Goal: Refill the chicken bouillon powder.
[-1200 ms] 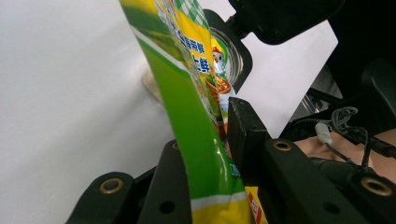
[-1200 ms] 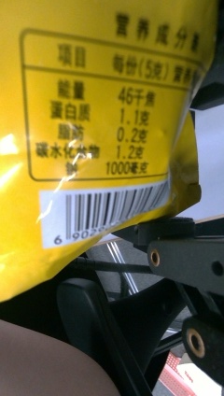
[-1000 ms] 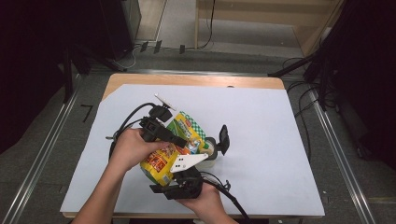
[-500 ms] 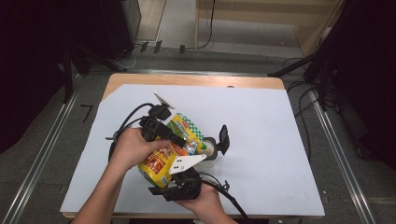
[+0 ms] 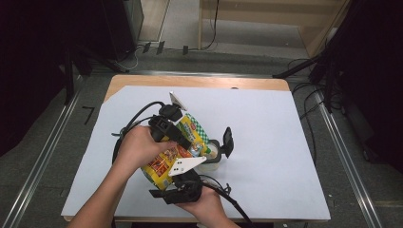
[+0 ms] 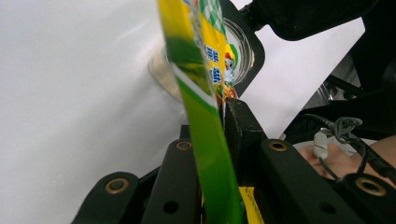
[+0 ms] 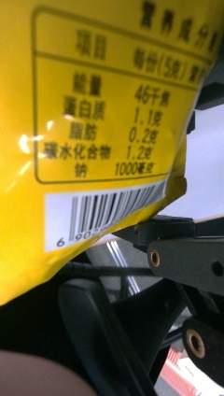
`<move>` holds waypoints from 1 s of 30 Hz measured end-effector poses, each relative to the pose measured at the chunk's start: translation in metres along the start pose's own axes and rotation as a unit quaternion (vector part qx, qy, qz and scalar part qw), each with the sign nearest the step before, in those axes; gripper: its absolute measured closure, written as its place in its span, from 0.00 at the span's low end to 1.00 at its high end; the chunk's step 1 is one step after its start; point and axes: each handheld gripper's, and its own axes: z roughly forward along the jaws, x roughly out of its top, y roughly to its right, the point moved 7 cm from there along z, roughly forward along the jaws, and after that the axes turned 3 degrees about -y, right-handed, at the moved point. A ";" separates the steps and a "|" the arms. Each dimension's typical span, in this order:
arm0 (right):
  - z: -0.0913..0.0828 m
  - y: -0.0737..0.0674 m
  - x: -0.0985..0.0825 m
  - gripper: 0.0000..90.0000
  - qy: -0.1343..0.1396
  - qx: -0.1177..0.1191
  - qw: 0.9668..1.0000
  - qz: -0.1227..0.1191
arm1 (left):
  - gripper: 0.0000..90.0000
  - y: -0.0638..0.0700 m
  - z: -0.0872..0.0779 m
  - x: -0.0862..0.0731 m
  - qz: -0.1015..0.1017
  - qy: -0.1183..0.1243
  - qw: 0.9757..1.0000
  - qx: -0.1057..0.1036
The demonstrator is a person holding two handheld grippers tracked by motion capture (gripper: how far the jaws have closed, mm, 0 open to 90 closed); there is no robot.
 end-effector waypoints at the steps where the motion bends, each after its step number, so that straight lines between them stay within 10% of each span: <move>1: 0.001 0.000 0.000 0.66 -0.003 0.000 1.000 0.001 | 0.93 0.000 0.001 0.000 0.000 -0.002 1.000 0.001; 16: 0.000 -0.005 0.010 0.70 0.030 0.047 0.998 0.021 | 0.92 0.005 -0.002 0.004 0.003 0.004 1.000 -0.001; 30: 0.002 -0.007 0.007 0.68 0.007 0.006 1.000 -0.011 | 0.95 0.009 0.000 0.005 0.008 -0.005 1.000 0.024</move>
